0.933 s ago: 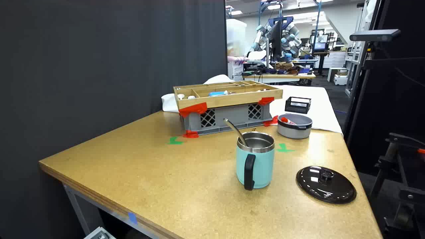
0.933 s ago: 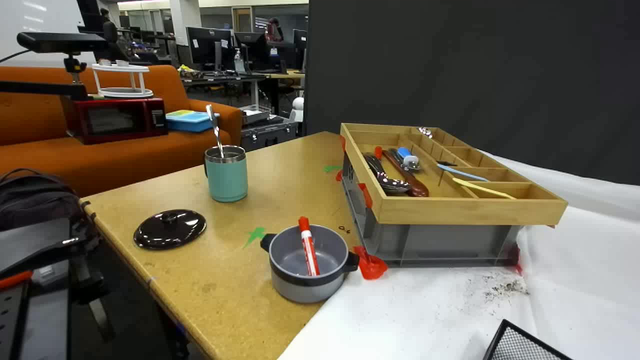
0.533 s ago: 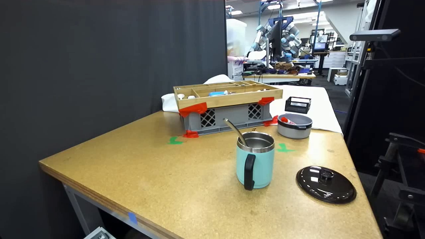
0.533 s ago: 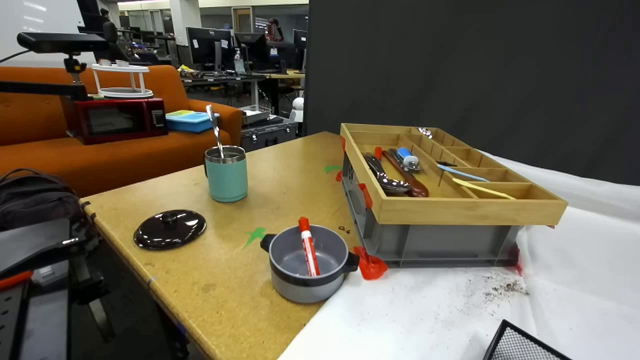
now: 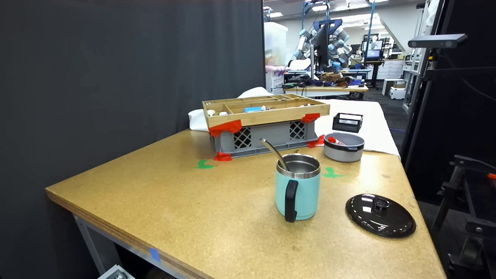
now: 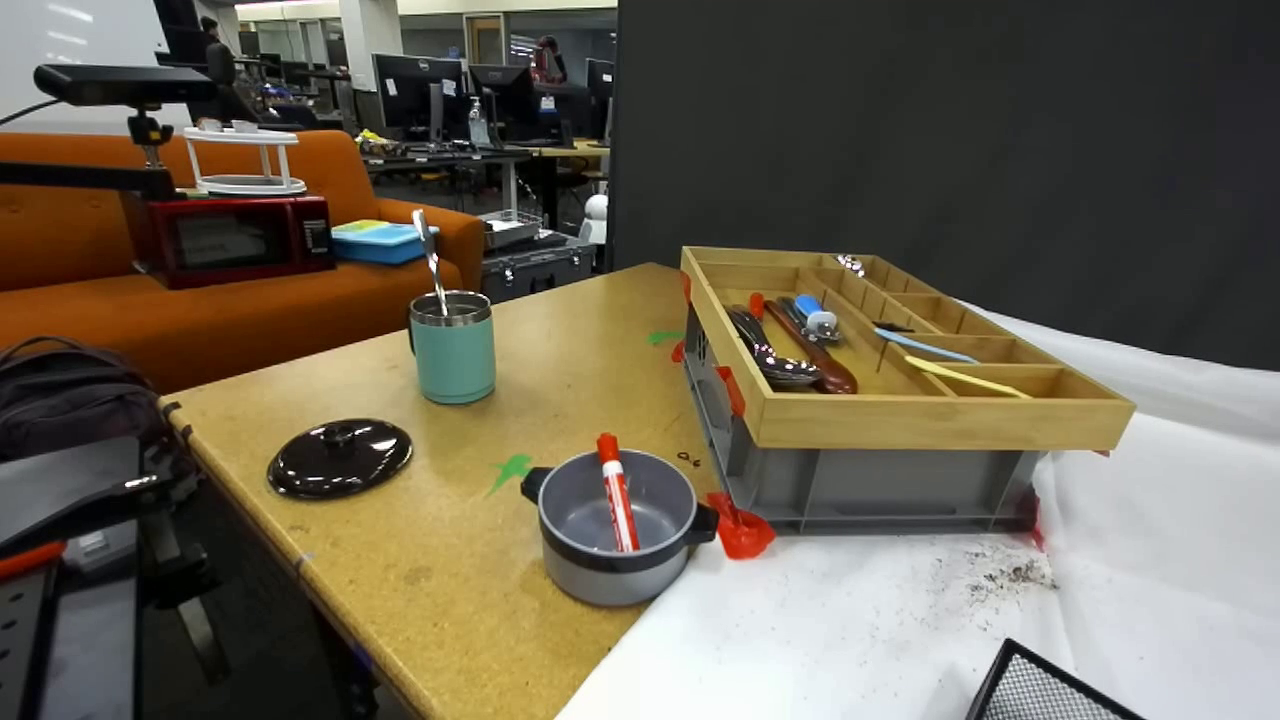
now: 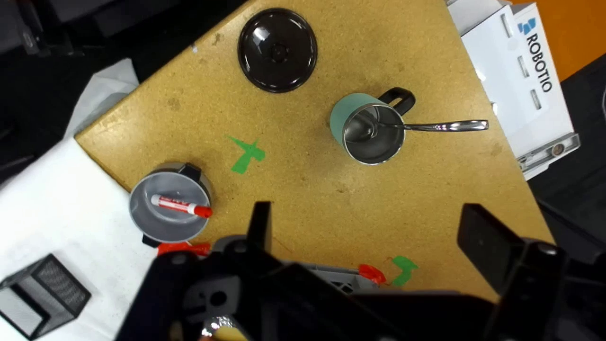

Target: Remove the spoon from the mug and put it in the big compartment of the wooden object

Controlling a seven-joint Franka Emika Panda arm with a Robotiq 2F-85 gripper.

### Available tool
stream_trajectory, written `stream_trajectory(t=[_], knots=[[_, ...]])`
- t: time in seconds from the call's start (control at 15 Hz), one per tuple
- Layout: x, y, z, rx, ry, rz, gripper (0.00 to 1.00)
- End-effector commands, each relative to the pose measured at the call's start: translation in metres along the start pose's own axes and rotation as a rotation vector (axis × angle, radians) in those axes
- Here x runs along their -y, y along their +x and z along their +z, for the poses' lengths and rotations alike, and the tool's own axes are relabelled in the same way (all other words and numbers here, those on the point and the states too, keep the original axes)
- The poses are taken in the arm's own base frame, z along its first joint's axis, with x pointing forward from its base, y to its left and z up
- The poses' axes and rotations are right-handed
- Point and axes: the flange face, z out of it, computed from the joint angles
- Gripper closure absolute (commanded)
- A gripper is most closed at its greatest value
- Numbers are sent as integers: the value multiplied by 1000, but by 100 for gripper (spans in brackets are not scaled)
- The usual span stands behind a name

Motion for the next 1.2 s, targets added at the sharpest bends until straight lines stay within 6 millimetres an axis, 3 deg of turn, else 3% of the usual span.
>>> stream_trajectory(t=[0.0, 0.2, 0.4, 0.73, 1.13], knots=[[15, 23, 58, 56, 7, 198, 0], [25, 39, 111, 99, 14, 366, 0], [30, 52, 149, 126, 34, 534, 0], [47, 55, 196, 145, 136, 787, 0], [65, 52, 239, 104, 223, 913, 0]])
